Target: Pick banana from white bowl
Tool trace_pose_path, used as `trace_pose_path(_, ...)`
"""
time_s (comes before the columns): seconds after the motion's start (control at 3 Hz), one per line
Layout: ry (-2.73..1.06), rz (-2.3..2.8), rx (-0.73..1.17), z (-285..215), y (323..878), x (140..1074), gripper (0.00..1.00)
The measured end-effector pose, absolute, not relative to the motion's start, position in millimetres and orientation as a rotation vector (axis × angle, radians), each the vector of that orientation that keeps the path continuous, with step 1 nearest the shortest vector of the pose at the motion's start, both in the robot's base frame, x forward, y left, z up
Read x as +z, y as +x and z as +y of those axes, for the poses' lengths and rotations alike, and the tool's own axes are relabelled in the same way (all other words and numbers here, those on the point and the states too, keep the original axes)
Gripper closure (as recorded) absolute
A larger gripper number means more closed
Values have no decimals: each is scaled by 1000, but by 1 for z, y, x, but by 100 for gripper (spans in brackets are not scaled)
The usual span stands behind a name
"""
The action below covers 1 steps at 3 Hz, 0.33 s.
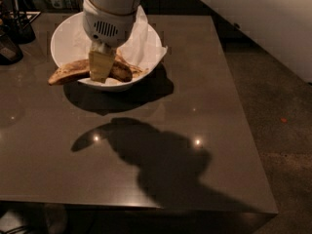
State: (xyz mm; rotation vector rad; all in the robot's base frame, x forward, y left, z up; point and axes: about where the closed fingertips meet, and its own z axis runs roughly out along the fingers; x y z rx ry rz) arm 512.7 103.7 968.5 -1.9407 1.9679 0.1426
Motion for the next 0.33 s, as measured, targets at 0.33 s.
trace_pose_path(0.33,-1936,1973,142,103,511,969,100)
